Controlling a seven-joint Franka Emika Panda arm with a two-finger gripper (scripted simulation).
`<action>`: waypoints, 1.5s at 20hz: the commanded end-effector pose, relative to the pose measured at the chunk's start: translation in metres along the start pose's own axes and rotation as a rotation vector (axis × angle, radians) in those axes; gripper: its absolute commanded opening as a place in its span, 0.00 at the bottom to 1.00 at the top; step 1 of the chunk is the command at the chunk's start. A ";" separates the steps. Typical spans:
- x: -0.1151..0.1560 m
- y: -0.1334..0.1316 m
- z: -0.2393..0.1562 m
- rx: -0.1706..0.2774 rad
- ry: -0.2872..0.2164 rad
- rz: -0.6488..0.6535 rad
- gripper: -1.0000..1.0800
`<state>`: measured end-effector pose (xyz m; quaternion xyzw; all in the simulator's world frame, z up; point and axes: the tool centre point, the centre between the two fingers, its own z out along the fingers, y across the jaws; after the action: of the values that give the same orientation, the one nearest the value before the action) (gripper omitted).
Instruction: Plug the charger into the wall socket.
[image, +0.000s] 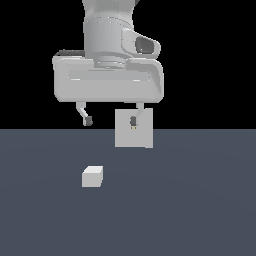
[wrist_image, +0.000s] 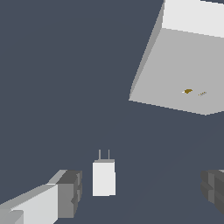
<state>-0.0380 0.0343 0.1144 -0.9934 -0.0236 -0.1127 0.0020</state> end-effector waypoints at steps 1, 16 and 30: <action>-0.006 -0.005 0.006 0.003 0.027 -0.005 0.96; -0.031 -0.026 0.038 0.011 0.155 -0.029 0.96; -0.036 -0.030 0.048 0.012 0.174 -0.034 0.96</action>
<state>-0.0631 0.0629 0.0617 -0.9792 -0.0406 -0.1988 0.0082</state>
